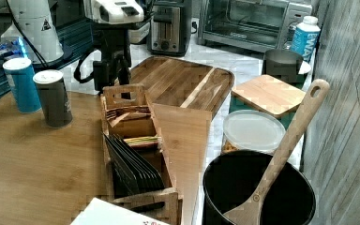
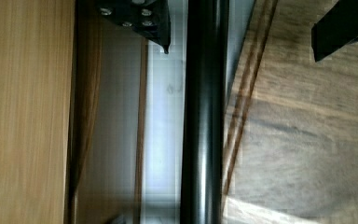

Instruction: Open the drawer.

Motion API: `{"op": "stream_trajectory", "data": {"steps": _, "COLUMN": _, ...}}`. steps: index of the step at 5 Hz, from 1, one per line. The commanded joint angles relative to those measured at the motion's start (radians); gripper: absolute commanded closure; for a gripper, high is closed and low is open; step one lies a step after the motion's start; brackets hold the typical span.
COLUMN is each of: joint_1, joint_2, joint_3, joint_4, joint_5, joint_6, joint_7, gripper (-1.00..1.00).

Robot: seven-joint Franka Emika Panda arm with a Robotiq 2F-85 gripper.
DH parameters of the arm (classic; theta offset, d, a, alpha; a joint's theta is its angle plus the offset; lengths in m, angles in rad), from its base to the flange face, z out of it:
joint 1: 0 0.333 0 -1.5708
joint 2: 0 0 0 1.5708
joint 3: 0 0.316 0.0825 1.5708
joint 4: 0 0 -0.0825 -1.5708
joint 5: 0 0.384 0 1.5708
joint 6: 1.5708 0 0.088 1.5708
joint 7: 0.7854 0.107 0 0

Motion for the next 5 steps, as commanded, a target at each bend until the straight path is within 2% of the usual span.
{"op": "stream_trajectory", "data": {"steps": 1, "joint_1": -0.014, "joint_2": -0.048, "joint_3": 0.075, "joint_4": -0.045, "joint_5": 0.184, "joint_6": 0.126, "joint_7": -0.175, "gripper": -1.00}}
{"op": "stream_trajectory", "data": {"steps": 2, "joint_1": 0.011, "joint_2": -0.061, "joint_3": 0.092, "joint_4": -0.037, "joint_5": 0.186, "joint_6": 0.072, "joint_7": -0.163, "gripper": -1.00}}
{"op": "stream_trajectory", "data": {"steps": 3, "joint_1": 0.000, "joint_2": -0.036, "joint_3": 0.139, "joint_4": -0.008, "joint_5": 0.263, "joint_6": -0.015, "joint_7": -0.240, "gripper": -1.00}}
{"op": "stream_trajectory", "data": {"steps": 4, "joint_1": 0.007, "joint_2": -0.032, "joint_3": 0.181, "joint_4": -0.022, "joint_5": 0.290, "joint_6": -0.045, "joint_7": -0.283, "gripper": -1.00}}
{"op": "stream_trajectory", "data": {"steps": 5, "joint_1": 0.171, "joint_2": -0.071, "joint_3": 0.115, "joint_4": -0.096, "joint_5": 0.310, "joint_6": -0.017, "joint_7": -0.219, "gripper": -1.00}}
